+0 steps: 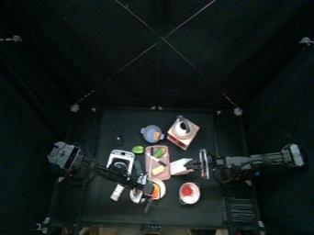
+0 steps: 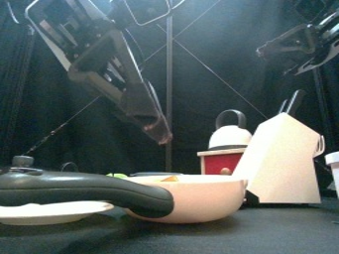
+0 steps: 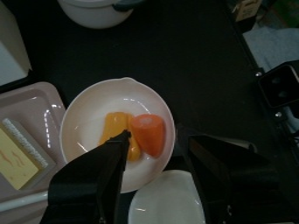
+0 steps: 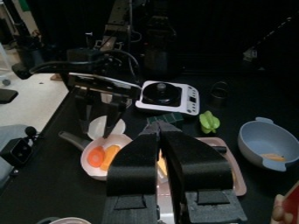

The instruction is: Grab corn bottom

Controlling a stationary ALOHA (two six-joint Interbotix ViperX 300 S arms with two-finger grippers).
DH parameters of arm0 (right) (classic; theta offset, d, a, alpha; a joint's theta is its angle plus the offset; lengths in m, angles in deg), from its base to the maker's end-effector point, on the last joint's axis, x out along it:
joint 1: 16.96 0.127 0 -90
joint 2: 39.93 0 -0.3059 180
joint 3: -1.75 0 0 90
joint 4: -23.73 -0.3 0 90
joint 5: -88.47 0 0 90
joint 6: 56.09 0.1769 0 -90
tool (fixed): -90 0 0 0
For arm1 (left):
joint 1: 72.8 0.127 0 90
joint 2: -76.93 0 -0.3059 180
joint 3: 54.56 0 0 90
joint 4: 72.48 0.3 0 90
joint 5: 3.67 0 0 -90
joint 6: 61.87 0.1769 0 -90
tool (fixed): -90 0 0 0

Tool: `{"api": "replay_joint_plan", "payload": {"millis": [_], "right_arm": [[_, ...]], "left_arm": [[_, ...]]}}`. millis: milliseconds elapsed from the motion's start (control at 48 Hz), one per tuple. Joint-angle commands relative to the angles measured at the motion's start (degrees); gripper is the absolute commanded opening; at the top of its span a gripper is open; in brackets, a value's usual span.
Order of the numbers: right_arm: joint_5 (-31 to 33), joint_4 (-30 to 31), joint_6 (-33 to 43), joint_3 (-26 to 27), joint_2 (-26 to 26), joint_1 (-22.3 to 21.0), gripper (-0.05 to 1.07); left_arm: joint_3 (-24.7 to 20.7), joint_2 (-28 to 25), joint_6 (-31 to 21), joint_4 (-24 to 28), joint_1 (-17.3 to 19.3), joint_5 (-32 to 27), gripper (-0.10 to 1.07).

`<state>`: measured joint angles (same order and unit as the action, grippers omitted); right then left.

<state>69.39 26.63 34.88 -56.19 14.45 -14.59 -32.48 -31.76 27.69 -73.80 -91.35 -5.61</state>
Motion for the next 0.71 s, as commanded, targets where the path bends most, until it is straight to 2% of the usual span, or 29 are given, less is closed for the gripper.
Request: {"api": "replay_joint_plan", "payload": {"millis": [0, 688], "right_arm": [[-0.53, 0.00, -0.18, 0.62, 0.18, 0.18, 0.02], [-0.44, 0.44, -0.18, 0.53, 0.18, -0.09, 0.02]], "left_arm": [[-2.11, -0.79, 0.09, -0.26, 0.00, -0.26, 0.83], [-4.66, -5.19, 0.09, -1.93, 0.53, -3.25, 0.83]]}}
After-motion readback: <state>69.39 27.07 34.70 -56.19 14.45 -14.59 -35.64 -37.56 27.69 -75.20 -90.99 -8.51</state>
